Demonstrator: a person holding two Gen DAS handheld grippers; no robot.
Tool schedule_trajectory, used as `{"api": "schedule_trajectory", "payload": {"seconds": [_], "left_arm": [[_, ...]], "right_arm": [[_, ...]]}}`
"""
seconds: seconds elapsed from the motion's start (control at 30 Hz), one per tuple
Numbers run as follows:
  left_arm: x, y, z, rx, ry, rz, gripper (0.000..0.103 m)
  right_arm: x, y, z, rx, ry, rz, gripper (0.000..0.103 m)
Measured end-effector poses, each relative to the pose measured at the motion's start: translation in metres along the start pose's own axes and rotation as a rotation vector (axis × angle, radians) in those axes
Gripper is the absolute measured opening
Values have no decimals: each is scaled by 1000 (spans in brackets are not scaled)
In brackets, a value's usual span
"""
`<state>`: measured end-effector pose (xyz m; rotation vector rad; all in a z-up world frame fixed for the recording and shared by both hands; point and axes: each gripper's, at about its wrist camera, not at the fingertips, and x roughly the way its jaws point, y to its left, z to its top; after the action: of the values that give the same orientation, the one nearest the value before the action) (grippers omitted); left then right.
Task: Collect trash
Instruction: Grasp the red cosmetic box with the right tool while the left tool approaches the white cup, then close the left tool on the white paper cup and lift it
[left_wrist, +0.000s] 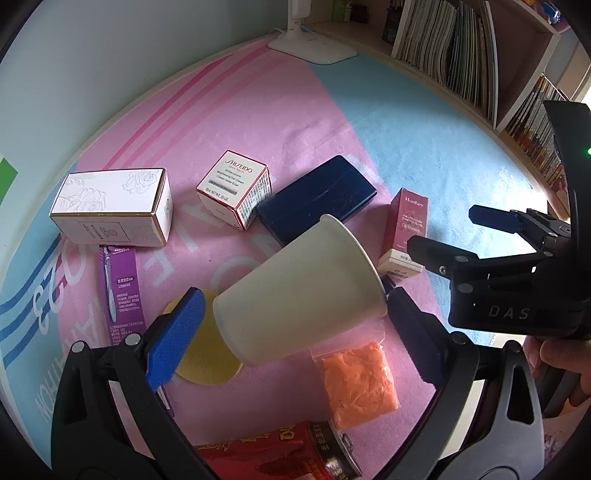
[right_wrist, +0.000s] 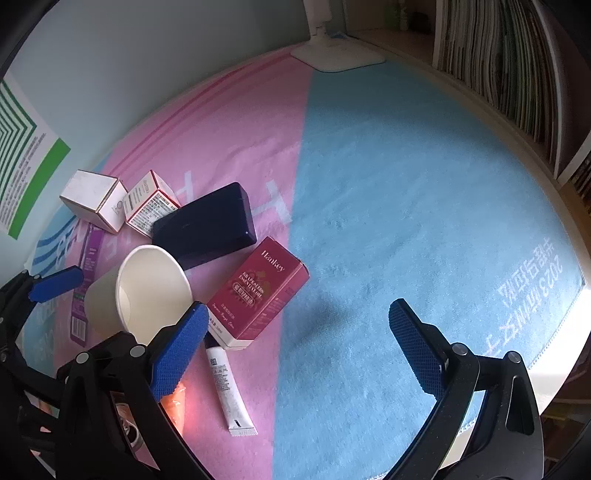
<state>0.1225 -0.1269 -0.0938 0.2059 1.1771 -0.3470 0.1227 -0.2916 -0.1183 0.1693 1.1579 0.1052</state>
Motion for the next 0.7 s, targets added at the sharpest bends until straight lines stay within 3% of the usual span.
{"api": "schedule_trajectory", "payload": {"seconds": [0.3, 0.33, 0.4, 0.47, 0.5, 0.57, 0.7], "left_arm": [[7, 12, -2, -67, -10, -79, 96], [7, 14, -2, -70, -13, -89, 96], [7, 16, -1, -75, -12, -96, 95], [6, 18, -1, -78, -12, -99, 94], [5, 18, -1, -76, -12, -102, 93], [3, 18, -3, -56, -18, -79, 77], [-2, 26, -6, -51, -25, -113, 63]], "right_arm": [[22, 4, 9, 50, 49, 64, 96], [23, 4, 10, 51, 50, 62, 93], [22, 4, 14, 50, 44, 79, 75], [23, 6, 19, 35, 60, 46, 40], [23, 6, 20, 29, 63, 47, 34], [24, 4, 21, 40, 81, 69, 29], [15, -6, 14, 40, 67, 76, 29]]}}
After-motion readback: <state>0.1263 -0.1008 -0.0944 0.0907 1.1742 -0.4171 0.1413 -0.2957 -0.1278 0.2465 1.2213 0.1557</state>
